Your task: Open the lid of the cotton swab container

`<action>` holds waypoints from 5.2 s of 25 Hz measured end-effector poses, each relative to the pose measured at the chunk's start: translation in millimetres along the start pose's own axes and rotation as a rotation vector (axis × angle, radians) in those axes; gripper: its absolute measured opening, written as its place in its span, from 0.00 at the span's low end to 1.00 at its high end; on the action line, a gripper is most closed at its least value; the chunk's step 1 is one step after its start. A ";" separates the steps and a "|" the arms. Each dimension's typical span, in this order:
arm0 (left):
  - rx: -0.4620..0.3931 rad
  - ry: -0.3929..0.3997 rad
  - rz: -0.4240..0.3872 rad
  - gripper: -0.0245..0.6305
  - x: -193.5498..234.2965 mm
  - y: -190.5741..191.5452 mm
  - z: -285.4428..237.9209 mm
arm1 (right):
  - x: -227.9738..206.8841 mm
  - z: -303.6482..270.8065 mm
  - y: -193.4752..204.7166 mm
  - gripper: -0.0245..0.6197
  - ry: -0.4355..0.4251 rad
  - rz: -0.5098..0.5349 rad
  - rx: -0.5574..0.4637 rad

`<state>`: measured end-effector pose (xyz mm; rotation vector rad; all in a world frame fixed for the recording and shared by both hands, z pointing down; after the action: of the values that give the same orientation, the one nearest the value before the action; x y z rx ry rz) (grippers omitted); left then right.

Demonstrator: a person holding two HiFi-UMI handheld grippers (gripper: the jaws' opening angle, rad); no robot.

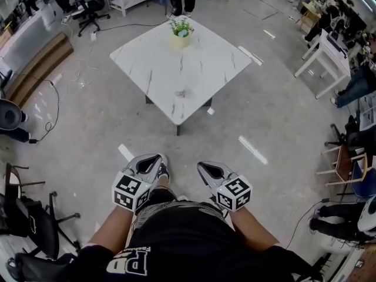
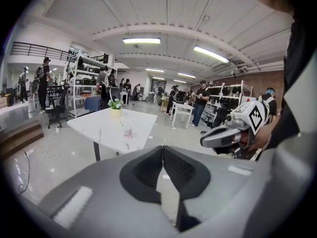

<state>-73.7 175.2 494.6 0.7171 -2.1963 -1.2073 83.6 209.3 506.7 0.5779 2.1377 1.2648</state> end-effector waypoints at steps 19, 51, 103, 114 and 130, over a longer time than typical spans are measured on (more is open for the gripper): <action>-0.020 0.073 -0.027 0.13 130.5 -91.1 -91.0 | -81.8 -129.3 -99.7 0.04 0.048 0.017 0.037; 0.014 0.097 -0.148 0.13 214.0 -157.6 -194.4 | -188.5 -210.2 -158.8 0.04 0.076 0.027 0.062; 0.104 0.119 -0.230 0.52 186.3 -159.7 -240.5 | -233.8 -204.9 -171.6 0.04 0.008 0.024 0.022; 0.241 0.109 -0.225 0.52 189.6 -107.8 -263.3 | -231.7 -203.1 -155.5 0.04 0.004 -0.001 0.047; 0.376 0.132 -0.213 0.52 196.9 -37.4 -329.3 | -238.2 -206.2 -118.2 0.04 0.004 -0.045 0.111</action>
<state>11.3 -166.3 652.0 1.1730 -2.3027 -0.8160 111.8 -124.1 542.5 0.5694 2.2225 1.1300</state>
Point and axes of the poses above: the fingertips, and each gripper's own axes: z backward along the fingers, x to its left, y out of its underside, the point moved 2 cm from there along z, backward along the fingers, and after that the axes turned 3 degrees about z, right-handed, at the moved point
